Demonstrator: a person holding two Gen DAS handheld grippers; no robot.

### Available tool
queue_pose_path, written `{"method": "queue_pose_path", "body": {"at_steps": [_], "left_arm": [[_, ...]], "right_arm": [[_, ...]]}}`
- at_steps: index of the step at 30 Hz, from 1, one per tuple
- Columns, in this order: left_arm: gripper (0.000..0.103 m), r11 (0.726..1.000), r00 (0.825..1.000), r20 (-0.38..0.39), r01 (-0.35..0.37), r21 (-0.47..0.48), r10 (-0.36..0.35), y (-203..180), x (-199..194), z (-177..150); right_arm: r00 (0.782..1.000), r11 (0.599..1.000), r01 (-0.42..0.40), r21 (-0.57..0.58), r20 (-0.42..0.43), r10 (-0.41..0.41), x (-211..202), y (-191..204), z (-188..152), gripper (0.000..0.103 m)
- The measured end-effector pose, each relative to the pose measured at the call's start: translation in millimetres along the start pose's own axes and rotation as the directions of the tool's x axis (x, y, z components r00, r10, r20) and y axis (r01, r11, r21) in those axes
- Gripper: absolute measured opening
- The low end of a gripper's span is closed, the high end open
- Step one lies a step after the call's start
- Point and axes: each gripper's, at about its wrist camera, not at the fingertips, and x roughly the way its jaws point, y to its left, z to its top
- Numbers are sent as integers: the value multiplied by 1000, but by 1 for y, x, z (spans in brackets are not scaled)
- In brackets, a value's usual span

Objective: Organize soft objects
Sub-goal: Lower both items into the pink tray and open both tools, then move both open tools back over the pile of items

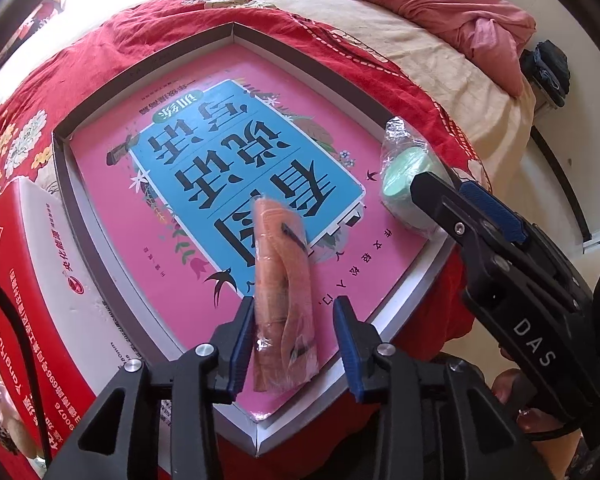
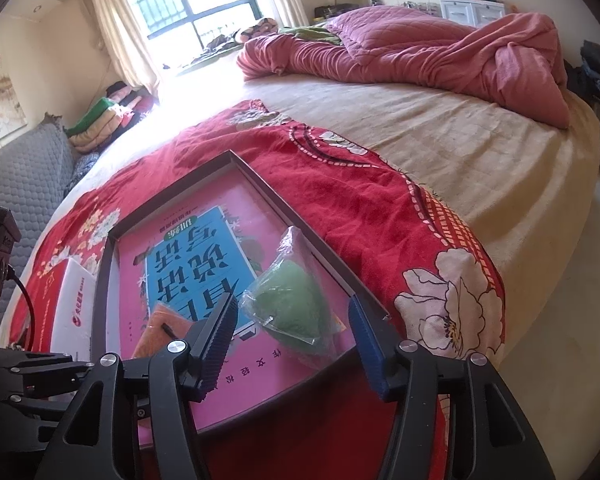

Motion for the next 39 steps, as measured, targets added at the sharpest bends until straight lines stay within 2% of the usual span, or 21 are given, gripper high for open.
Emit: {"method": "queue_pose_path", "body": {"at_steps": [7, 9, 12, 16, 21, 25, 32, 39], "left_arm": [[42, 1000, 1000, 28, 5, -2, -5, 2, -13, -4], [45, 1000, 999, 41, 15, 2, -15, 1, -19, -6], [56, 1000, 998, 63, 7, 5, -7, 0, -29, -9], [57, 1000, 995, 100, 4, -1, -4, 2, -44, -16], [60, 999, 987, 160, 20, -31, -14, 5, -62, -28], [67, 999, 980, 199, 8, -37, -1, 7, -76, -35], [75, 998, 968, 249, -6, -63, 21, 18, -97, -49], [78, 994, 959, 281, -6, -105, 36, 34, -111, -62]], "right_arm": [[999, 1000, -1, 19, 43, 0, -11, -3, 3, 63], [998, 1000, 0, 23, 55, -1, -14, -4, 4, 66], [998, 1000, 8, 28, 65, -9, -17, -6, 4, 67], [996, 999, 24, 28, 86, -27, -23, -7, 5, 68], [989, 998, 55, 23, 138, -57, -38, -5, 7, 73], [984, 998, 65, 22, 162, -68, -46, -3, 9, 74], [984, 997, 75, 11, 161, -76, -56, 10, 8, 75], [982, 997, 74, -30, 178, -68, -74, 31, 8, 78]]}}
